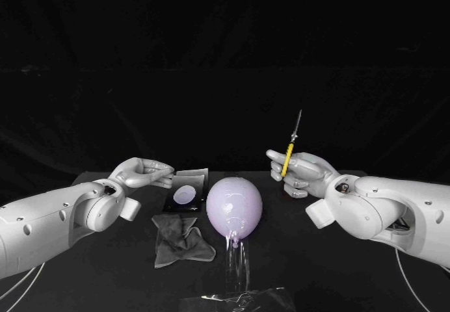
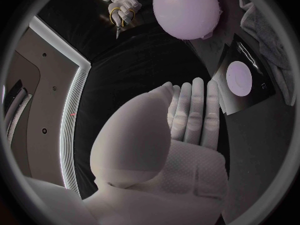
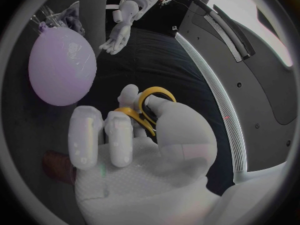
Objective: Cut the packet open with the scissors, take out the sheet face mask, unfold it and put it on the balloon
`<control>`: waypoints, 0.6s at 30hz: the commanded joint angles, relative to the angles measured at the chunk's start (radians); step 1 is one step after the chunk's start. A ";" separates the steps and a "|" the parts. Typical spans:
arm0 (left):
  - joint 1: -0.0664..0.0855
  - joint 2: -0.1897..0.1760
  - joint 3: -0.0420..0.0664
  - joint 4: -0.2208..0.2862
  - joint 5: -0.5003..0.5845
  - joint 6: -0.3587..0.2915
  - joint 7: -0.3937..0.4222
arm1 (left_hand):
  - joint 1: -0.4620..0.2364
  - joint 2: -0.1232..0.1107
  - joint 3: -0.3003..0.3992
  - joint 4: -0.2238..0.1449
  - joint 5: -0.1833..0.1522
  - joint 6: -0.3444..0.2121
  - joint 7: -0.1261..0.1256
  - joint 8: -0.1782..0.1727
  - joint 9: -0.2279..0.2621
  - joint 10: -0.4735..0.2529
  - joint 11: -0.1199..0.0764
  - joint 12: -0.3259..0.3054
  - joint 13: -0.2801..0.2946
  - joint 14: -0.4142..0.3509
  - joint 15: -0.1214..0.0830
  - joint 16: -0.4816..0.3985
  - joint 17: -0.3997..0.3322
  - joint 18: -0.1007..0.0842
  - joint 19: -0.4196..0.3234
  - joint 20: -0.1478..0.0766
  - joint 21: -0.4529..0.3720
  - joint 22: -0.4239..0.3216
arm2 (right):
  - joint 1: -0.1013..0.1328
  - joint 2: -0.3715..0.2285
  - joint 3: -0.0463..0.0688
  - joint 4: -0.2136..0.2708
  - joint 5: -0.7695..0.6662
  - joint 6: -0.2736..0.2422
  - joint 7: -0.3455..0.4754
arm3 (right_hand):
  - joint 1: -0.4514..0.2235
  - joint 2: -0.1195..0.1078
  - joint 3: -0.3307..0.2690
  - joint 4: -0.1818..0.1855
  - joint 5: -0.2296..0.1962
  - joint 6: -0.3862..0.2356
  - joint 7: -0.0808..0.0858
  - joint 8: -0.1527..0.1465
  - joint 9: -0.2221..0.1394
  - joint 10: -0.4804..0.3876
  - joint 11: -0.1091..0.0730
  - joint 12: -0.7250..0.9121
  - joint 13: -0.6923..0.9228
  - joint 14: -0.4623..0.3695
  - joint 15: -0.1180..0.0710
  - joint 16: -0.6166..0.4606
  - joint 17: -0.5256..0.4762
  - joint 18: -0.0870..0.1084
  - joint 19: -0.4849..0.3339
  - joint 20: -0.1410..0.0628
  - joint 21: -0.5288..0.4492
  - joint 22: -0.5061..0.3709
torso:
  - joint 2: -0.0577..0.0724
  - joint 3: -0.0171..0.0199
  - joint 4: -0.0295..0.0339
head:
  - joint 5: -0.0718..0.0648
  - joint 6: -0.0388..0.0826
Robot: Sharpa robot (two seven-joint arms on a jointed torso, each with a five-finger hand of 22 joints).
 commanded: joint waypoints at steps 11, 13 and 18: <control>-0.036 0.015 0.001 -0.010 -0.409 -0.100 0.155 | -0.052 -0.103 -0.004 -0.003 -0.001 -0.086 0.013 -0.054 -0.025 -0.119 0.044 -0.002 -0.002 -0.186 0.064 -0.112 -0.041 -0.023 -0.186 0.056 -0.117 -0.058 | -0.001 -0.013 0.001 0.006 0.056 0.018 0.107 | 0.112 0.101 0.145 -0.091 -0.004 -0.147 0.067 -0.273 -0.179 0.324 0.009 1.000 0.223 0.093 0.061 -0.030 0.216 0.049 -0.085 0.071 -0.155 0.073 | 0.000 -0.0007 0.0009 | 0.064 -0.033; -0.045 0.021 0.001 -0.013 -0.484 -0.132 0.178 | -0.055 -0.105 -0.011 -0.007 -0.001 -0.094 0.005 -0.058 -0.026 -0.140 0.054 -0.005 -0.002 -0.207 0.074 -0.128 -0.048 -0.035 -0.213 0.058 -0.137 -0.064 | -0.001 -0.013 0.001 0.005 0.059 0.020 0.109 | 0.113 0.100 0.145 -0.092 -0.003 -0.142 0.065 -0.273 -0.181 0.326 0.008 1.007 0.228 0.093 0.060 -0.030 0.216 0.048 -0.083 0.071 -0.153 0.074 | 0.000 -0.0010 0.0010 | 0.070 -0.037; -0.069 0.042 0.001 -0.029 -0.647 -0.217 0.197 | -0.062 -0.106 -0.087 -0.016 -0.001 -0.138 -0.017 -0.084 -0.038 -0.249 0.085 0.003 -0.003 -0.363 0.111 -0.207 -0.099 -0.093 -0.476 0.059 -0.262 -0.083 | -0.001 -0.016 0.001 0.004 0.063 0.017 0.111 | 0.126 0.087 0.161 -0.120 -0.002 -0.110 0.058 -0.294 -0.208 0.339 0.000 1.052 0.259 0.099 0.053 -0.018 0.237 0.043 -0.065 0.065 -0.130 0.088 | 0.001 -0.0017 -0.0004 | 0.084 -0.049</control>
